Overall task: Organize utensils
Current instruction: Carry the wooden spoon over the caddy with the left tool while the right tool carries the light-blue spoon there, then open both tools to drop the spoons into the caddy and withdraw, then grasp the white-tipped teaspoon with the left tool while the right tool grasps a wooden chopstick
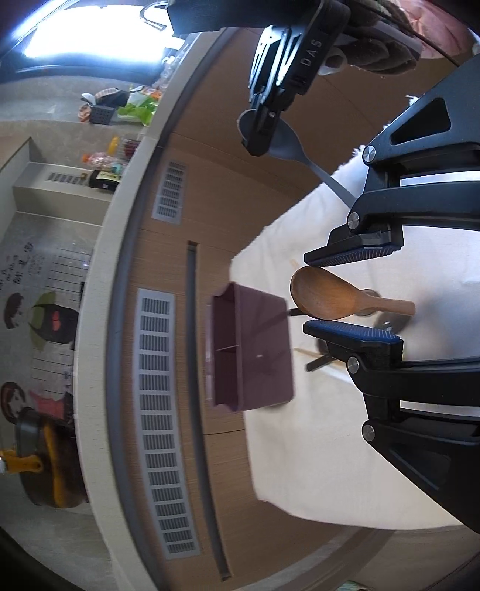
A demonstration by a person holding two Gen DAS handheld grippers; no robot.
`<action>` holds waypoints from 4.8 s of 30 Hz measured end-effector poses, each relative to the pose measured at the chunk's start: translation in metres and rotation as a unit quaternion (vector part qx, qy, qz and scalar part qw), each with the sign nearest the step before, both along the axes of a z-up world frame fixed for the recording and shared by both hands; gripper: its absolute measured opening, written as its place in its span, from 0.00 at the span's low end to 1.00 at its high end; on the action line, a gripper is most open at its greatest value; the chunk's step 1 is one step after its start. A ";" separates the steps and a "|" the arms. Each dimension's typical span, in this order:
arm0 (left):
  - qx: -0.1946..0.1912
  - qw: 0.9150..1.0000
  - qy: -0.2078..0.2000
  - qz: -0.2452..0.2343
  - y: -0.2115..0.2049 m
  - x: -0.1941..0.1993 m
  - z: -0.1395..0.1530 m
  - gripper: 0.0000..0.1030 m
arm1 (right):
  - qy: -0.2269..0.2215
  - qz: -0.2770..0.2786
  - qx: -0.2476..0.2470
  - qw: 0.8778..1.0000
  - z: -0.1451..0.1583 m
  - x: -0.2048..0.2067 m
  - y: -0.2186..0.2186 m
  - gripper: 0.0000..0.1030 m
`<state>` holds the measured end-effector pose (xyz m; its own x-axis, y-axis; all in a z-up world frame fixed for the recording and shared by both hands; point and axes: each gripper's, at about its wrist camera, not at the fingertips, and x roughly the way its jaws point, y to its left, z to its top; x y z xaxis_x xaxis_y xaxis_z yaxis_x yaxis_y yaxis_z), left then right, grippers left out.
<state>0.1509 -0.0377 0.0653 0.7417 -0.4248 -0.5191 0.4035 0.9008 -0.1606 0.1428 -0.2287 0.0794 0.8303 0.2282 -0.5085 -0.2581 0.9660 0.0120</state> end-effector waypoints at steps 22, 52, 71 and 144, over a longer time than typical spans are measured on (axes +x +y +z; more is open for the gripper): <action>-0.026 0.992 -0.110 0.056 0.023 0.177 0.107 0.30 | -0.062 -0.027 -0.069 0.995 0.072 0.194 0.069 0.10; 0.008 0.996 0.039 0.078 0.040 0.186 -0.031 0.69 | -0.001 -0.034 -0.098 0.995 -0.042 0.164 0.052 0.98; 0.027 0.981 0.157 0.115 0.073 0.070 -0.120 0.78 | 0.211 -0.035 -0.016 0.977 -0.155 0.138 0.060 0.98; 0.056 0.992 0.096 0.061 0.018 0.034 -0.110 0.22 | 0.188 -0.106 -0.057 0.975 -0.148 0.131 0.008 0.45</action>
<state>0.1846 -0.0200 -0.0449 0.6667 -0.2700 -0.6947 0.2624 0.9574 -0.1204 0.2739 -0.2203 -0.0685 0.6022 -0.0030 -0.7983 -0.0513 0.9978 -0.0425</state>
